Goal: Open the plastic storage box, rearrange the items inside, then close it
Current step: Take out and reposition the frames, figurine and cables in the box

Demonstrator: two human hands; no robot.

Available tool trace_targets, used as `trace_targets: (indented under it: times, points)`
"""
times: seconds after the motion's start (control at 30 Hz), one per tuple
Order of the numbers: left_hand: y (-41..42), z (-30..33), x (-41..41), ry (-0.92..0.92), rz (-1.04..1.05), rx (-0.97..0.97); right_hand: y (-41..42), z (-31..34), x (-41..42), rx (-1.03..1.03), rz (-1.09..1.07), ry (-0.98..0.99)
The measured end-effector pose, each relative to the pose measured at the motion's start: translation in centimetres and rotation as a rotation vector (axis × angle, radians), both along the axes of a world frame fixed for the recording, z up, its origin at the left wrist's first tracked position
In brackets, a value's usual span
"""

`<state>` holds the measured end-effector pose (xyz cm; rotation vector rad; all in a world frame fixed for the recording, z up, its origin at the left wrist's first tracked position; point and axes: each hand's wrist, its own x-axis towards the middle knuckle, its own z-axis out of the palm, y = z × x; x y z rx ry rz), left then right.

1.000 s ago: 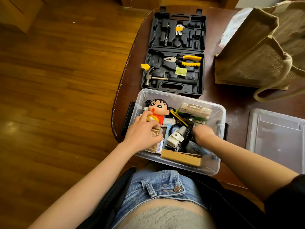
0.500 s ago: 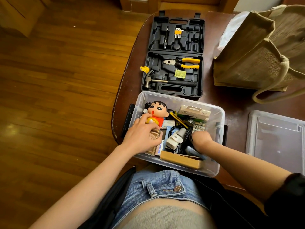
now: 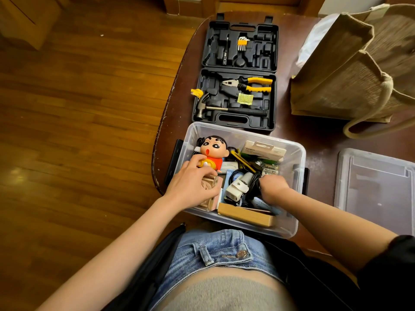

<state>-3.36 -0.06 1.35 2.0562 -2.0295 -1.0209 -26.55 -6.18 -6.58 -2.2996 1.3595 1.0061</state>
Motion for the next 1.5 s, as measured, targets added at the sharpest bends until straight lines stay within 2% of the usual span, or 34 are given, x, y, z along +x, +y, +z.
trace_targets:
  times: [0.4,0.63,1.0,1.2,1.3,1.4,1.5]
  points:
    - [0.1,-0.3,0.0,-0.008,-0.004,0.005,0.6,-0.6,0.3,-0.036,-0.050,0.046]
    - [-0.3,-0.8,-0.6,-0.091,-0.037,0.040,0.6,-0.2,0.1,-0.051,-0.167,-0.058]
    - [-0.6,-0.3,-1.0,-0.130,-0.105,0.100,-0.1,1.4,0.4,0.083,-0.377,-0.200]
    - [-0.7,-0.2,-0.4,-0.077,-0.163,0.210,-1.5,5.3,-1.0,0.104,-0.516,-0.422]
    - [-0.7,-0.1,0.4,0.047,-0.180,0.233,-1.4,6.9,-0.5,0.141,-0.611,-0.583]
    - [-0.6,0.1,1.4,0.193,-0.128,0.179,-0.5,8.5,1.4,0.345,-0.612,-0.718]
    - [-0.4,0.1,2.2,0.275,-0.038,0.070,0.5,8.1,3.8,0.506,-0.469,-0.636]
